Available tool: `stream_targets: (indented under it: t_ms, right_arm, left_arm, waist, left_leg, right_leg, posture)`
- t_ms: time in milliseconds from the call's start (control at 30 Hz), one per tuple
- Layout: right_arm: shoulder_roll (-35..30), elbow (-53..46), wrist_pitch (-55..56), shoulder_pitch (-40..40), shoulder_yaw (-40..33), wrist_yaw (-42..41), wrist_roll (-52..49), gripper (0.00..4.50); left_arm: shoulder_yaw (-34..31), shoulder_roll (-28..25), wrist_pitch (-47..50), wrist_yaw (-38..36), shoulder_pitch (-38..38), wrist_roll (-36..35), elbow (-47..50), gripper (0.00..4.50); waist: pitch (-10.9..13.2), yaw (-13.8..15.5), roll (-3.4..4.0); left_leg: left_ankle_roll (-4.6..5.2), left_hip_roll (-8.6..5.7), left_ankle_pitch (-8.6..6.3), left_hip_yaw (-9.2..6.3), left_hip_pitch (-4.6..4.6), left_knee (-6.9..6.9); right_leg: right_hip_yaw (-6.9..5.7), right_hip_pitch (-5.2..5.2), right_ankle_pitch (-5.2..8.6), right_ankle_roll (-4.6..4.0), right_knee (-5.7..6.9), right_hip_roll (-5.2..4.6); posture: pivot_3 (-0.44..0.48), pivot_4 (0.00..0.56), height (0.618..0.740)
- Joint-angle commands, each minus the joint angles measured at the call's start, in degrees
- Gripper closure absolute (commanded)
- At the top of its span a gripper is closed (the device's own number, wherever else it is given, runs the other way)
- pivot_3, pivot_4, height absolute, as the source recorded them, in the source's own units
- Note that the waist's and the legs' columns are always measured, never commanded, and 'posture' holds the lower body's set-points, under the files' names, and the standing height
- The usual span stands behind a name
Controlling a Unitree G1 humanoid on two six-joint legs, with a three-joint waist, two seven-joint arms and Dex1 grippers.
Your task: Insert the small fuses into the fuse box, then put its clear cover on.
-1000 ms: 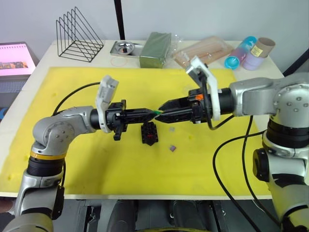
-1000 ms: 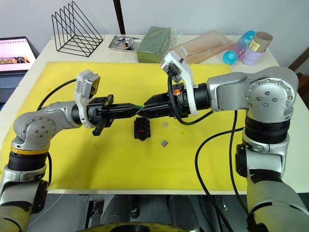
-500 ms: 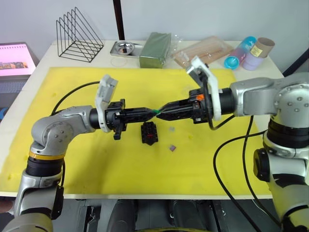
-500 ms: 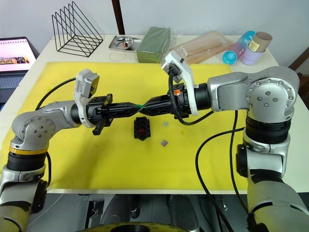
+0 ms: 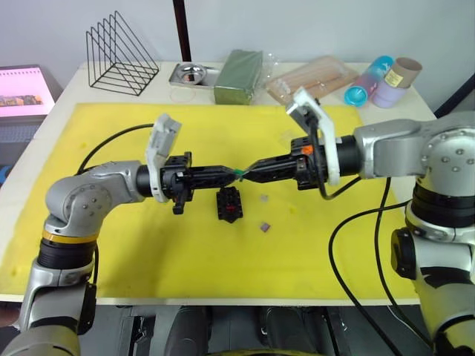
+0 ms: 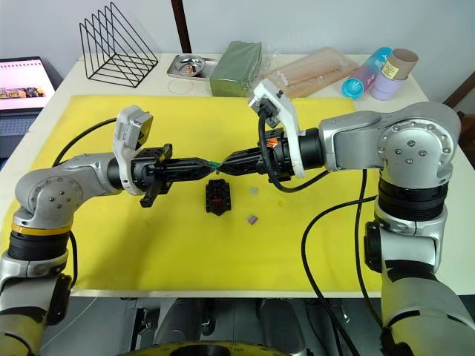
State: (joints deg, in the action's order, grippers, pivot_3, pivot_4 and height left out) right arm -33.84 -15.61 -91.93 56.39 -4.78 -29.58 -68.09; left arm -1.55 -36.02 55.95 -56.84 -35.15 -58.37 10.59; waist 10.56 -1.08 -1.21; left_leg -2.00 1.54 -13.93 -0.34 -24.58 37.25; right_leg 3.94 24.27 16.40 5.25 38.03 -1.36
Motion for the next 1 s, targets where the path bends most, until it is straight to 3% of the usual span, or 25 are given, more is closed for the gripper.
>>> stream_targets:
  t_ms: [33, 167, 267, 433, 767, 1000]
  right_arm:
    - [-0.43, -2.54, 1.78, 0.99, 0.56, -1.55, -0.1, 4.5]
    - [-3.96, -7.5, 9.97, 0.03, 6.83, -5.79, 6.88, 4.5]
    - [-7.31, -9.29, 20.51, -1.35, 16.73, -12.08, 16.63, 4.5]
    - [-9.86, -5.8, 36.19, -1.65, 30.58, -21.39, 32.66, 4.5]
    - [-4.98, 3.69, 46.17, 0.54, 35.78, -29.81, 44.88, 4.5]
    - [-1.37, 6.68, 48.25, -0.13, 35.69, -32.2, 48.91, 4.5]
  left_arm:
    - [-0.36, -0.76, 1.54, 2.68, -2.21, 1.77, -0.91, 3.72]
    - [3.98, -7.27, -6.27, -4.11, -0.42, 11.4, 1.37, 2.36]
    - [9.04, -14.0, -15.3, -10.32, 4.07, 21.02, 1.38, 1.48]
    - [12.03, -13.93, -26.4, -11.8, 7.04, 30.88, -4.42, 0.03]
    - [11.94, -7.66, -30.62, -9.04, 7.25, 36.56, -6.51, 0.03]
    - [11.87, -6.49, -31.22, -9.0, 7.82, 38.24, -6.06, 0.03]
  waist:
    - [0.0, -0.03, 0.0]
    - [0.0, -0.28, 0.0]
    - [-0.02, -1.09, 0.03]
    - [0.0, -1.25, 0.01]
    - [0.0, -1.29, 0.0]
    - [0.0, -1.3, 0.0]
  left_leg:
    - [0.0, 0.0, 0.0, 0.0, 0.0, 0.01]
    - [0.0, -0.04, 0.0, 0.0, 0.0, -0.03]
    - [0.0, -0.04, 0.0, 0.01, 0.03, -0.11]
    - [0.0, 0.03, 0.0, 0.09, 0.03, -0.05]
    - [0.0, 0.15, 0.0, 0.07, -0.02, -0.01]
    - [0.0, 0.19, 0.0, 0.04, -0.01, 0.01]
  right_leg:
    - [0.0, 0.0, 0.0, 0.0, 0.01, 0.0]
    - [0.03, 0.07, 0.0, 0.0, 0.02, 0.02]
    - [0.07, 0.1, 0.01, -0.01, -0.02, 0.17]
    - [0.07, 0.09, 0.02, -0.05, 0.02, 0.27]
    - [0.08, 0.1, 0.01, -0.04, 0.1, 0.26]
    - [0.07, 0.1, 0.0, -0.06, 0.14, 0.32]
  posture:
    - [0.0, 0.15, 0.74]
    - [0.0, 0.15, 0.74]
    - [0.0, 0.15, 0.74]
    - [0.0, 0.15, 0.74]
    - [0.0, 0.15, 0.74]
    - [0.0, 0.15, 0.74]
